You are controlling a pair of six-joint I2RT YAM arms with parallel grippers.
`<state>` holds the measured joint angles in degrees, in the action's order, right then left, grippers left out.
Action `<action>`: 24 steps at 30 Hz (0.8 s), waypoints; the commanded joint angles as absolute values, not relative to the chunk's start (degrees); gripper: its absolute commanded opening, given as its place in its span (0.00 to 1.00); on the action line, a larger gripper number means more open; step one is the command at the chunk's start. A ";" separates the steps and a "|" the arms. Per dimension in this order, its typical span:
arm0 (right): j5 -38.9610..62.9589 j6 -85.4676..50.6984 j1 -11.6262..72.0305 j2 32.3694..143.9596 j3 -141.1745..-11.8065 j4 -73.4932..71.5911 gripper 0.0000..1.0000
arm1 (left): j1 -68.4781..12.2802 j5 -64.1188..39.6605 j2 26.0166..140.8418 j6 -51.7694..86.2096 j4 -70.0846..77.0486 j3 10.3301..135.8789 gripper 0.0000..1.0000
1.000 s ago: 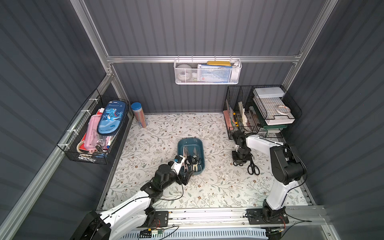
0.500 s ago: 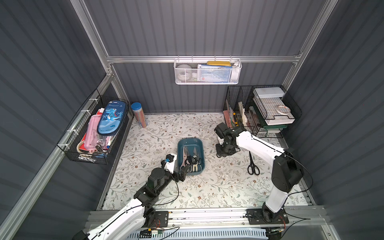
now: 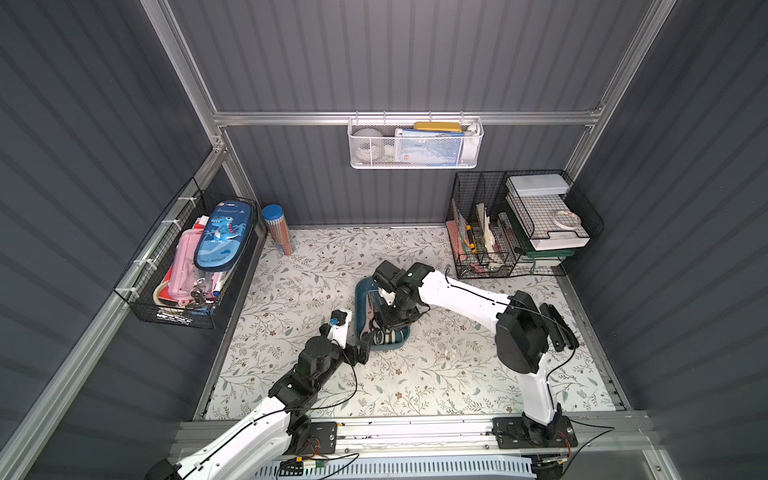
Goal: Put the scissors into the storage box
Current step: Place the scissors in the storage box.
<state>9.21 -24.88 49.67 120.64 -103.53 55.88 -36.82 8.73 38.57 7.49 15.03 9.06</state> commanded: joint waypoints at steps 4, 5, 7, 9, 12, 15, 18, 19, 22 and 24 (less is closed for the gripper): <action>8.93 -26.75 48.15 126.68 -111.67 59.74 0.10 | -37.09 9.32 39.54 8.75 14.39 10.02 0.99; 9.10 -27.17 47.80 126.78 -111.23 59.06 0.12 | -37.09 9.28 39.53 8.77 14.18 10.08 0.99; 8.95 -27.96 47.24 126.96 -110.30 57.49 0.14 | -37.11 9.22 39.54 8.52 14.17 10.02 0.99; 9.09 -28.36 46.27 126.68 -110.43 57.59 0.22 | -37.09 9.21 39.83 8.62 14.54 10.11 1.00; 8.37 -28.18 45.53 125.25 -109.77 56.04 0.36 | -37.09 8.21 41.24 7.83 15.22 10.33 0.99; 7.44 -27.46 45.10 122.97 -110.35 56.92 0.41 | -37.08 7.71 43.43 7.74 15.50 11.04 0.99; 8.48 -26.25 43.48 118.70 -108.16 56.75 0.43 | -37.09 6.75 45.14 7.41 15.37 11.85 0.99; 8.38 -25.73 42.56 116.63 -107.20 57.09 0.43 | -37.09 6.77 45.33 7.46 15.29 11.95 0.99; 5.70 -24.72 38.31 106.67 -98.01 54.61 0.44 | -37.10 6.16 45.10 7.16 15.47 11.80 0.99; 3.76 -23.80 33.07 98.58 -88.97 52.24 0.44 | -37.09 4.53 44.55 5.82 16.42 11.11 0.99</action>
